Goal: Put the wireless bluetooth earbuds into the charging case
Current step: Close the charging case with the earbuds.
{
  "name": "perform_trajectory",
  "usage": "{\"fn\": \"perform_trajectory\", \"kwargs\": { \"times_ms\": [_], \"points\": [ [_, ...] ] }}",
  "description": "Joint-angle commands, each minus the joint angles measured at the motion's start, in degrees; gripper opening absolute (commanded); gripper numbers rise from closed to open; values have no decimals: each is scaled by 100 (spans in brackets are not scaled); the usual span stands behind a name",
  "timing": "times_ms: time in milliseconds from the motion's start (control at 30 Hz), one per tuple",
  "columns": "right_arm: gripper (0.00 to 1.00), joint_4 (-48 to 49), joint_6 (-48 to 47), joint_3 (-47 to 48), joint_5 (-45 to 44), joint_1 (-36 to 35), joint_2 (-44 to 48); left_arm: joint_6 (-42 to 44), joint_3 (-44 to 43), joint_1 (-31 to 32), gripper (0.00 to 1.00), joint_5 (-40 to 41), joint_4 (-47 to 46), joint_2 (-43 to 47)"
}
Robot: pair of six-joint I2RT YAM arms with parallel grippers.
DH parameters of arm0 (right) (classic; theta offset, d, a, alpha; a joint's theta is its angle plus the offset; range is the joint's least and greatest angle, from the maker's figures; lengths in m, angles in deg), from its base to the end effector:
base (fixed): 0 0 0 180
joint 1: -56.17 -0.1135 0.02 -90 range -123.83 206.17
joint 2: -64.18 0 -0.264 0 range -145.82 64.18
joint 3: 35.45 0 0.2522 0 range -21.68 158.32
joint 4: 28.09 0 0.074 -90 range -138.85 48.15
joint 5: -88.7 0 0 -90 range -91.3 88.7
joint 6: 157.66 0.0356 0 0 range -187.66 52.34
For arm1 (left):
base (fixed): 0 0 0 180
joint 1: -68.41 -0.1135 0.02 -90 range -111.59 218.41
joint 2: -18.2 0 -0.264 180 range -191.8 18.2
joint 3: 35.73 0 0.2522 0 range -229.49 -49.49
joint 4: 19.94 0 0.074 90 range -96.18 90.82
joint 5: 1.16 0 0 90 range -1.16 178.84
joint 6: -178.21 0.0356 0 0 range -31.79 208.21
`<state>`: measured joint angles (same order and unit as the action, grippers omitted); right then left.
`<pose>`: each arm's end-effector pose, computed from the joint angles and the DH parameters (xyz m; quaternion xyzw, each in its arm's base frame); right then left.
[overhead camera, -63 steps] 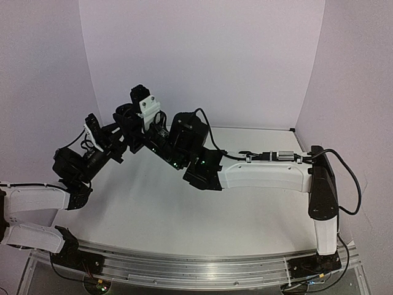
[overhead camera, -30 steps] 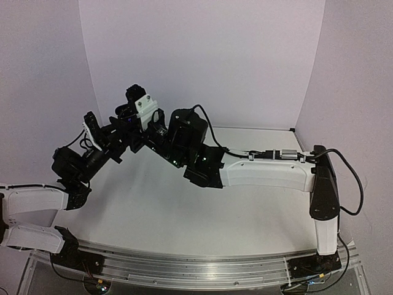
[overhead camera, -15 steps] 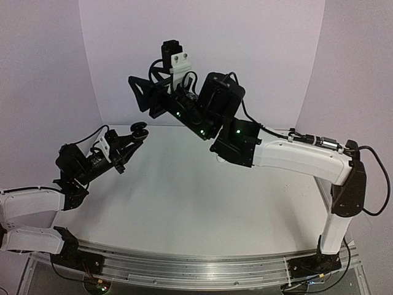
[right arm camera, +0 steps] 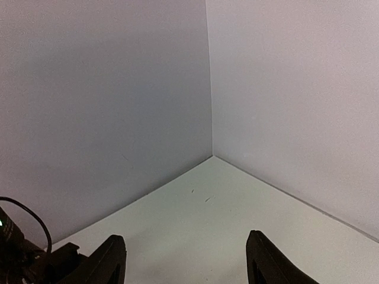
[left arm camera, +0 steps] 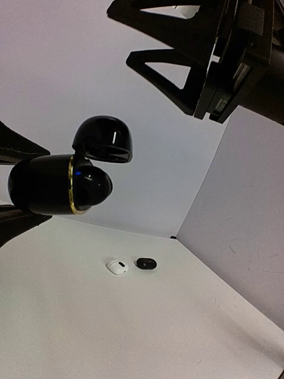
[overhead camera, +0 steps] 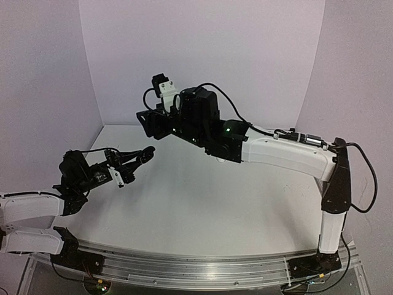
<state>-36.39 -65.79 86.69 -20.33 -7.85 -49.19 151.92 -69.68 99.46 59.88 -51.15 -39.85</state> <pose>0.2214 0.4279 0.3952 -0.2580 0.6554 0.2831 0.6509 0.1752 -0.1256 0.2475 0.5985 0.2960 0.0452 0.7430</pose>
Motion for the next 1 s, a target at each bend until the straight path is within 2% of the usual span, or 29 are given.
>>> {"fn": "perform_trajectory", "kwargs": {
  "times_ms": [0,100,300,467,533,600,667,733,833,900,967],
  "points": [
    [68,-307,128,-185,595,34,130,852,38,-29,0,21,-307,-42],
    [67,-539,285,-553,650,38,262,702,-46,-30,0,215,-339,-97],
    [67,-761,380,-1135,476,39,650,-177,-310,-29,0,529,-171,-39],
    [69,-787,209,-816,205,60,749,-680,-392,-29,0,365,66,9],
    [71,-784,98,-564,302,149,798,-1241,-553,-29,0,349,367,26],
    [73,-776,106,-355,612,321,894,-2181,-809,-66,0,295,702,4],
    [79,-782,149,-327,1379,588,980,-3994,-1064,-257,0,-104,906,-34],
    [96,-790,204,-393,2317,815,1054,-5796,-1208,-546,0,-940,653,-153],
    [98,-762,175,-454,3250,1025,1180,-8048,-1288,-733,0,-1623,-284,-448],
    [98,-697,109,-551,3657,1134,1250,-9245,-1354,-764,0,-1852,-961,-714],
    [98,-633,69,-503,4001,1157,1162,-10317,-1349,-771,0,-1960,-2077,-1015]
  ]
}}
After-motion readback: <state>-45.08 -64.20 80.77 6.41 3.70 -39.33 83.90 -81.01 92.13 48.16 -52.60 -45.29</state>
